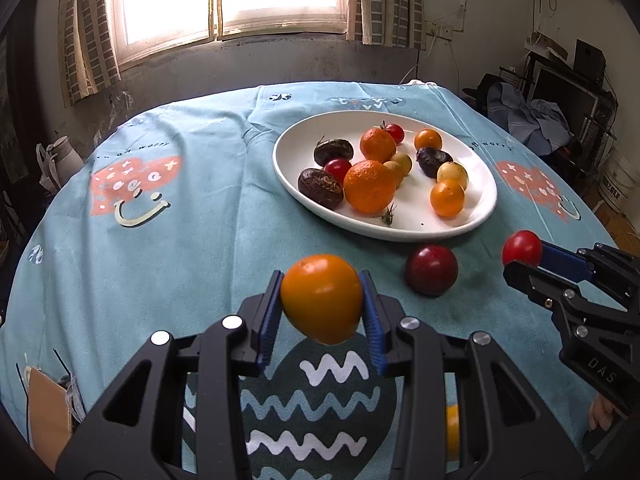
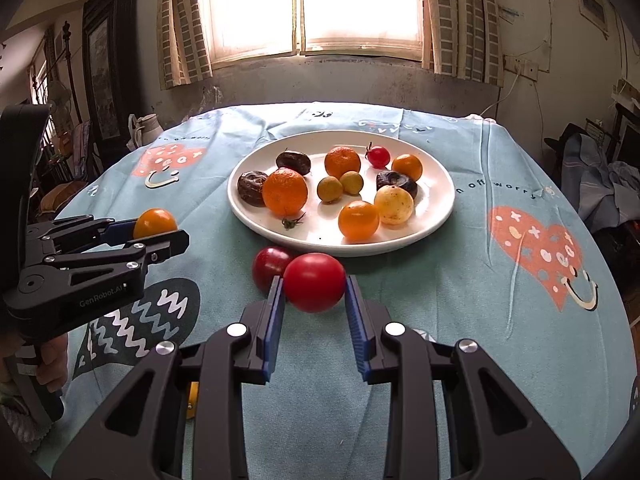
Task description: Organize fruits
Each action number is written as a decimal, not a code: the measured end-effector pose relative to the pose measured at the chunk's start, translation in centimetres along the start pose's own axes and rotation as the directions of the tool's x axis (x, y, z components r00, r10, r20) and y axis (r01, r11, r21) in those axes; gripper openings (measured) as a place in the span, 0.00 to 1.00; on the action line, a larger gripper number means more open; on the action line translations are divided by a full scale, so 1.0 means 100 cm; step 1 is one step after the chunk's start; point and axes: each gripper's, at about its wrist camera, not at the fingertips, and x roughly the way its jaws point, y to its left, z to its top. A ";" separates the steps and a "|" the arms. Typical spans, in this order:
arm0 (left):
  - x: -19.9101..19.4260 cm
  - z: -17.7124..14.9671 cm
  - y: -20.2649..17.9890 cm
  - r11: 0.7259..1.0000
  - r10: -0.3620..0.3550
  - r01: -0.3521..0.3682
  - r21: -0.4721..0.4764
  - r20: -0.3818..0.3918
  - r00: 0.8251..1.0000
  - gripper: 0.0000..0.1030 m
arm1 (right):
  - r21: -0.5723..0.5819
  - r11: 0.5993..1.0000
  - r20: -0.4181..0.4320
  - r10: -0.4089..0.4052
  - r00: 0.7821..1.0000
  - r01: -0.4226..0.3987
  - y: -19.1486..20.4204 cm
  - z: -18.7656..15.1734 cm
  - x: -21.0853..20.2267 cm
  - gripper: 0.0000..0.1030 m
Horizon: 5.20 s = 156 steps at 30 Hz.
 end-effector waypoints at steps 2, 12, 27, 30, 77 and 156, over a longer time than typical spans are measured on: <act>0.001 0.009 -0.003 1.000 0.001 -0.001 0.007 0.008 1.000 0.37 | 0.000 1.000 0.020 -0.021 1.000 0.021 -0.002 0.003 -0.003 0.30; 0.018 0.059 -0.020 0.999 -0.015 0.014 0.030 0.046 0.999 0.37 | -0.007 0.989 0.064 -0.144 0.987 0.145 -0.023 0.030 0.006 0.30; 0.077 0.076 -0.031 0.998 -0.037 0.036 0.045 0.018 0.999 0.37 | -0.018 0.986 0.019 -0.168 0.986 0.169 -0.037 0.053 0.058 0.30; 0.081 0.078 -0.028 0.999 -0.043 0.042 0.025 0.024 0.999 0.46 | 0.010 0.989 -0.013 -0.145 0.989 0.145 -0.042 0.052 0.073 0.35; -0.030 -0.073 -0.054 0.967 -0.175 0.193 0.166 -0.114 0.978 0.44 | 0.288 0.955 0.046 0.062 0.997 -0.072 -0.063 -0.004 -0.014 0.57; -0.018 0.077 -0.012 0.996 -0.087 0.087 -0.001 0.034 0.996 0.28 | 0.265 0.945 0.158 0.153 0.976 -0.191 -0.070 0.086 -0.030 0.38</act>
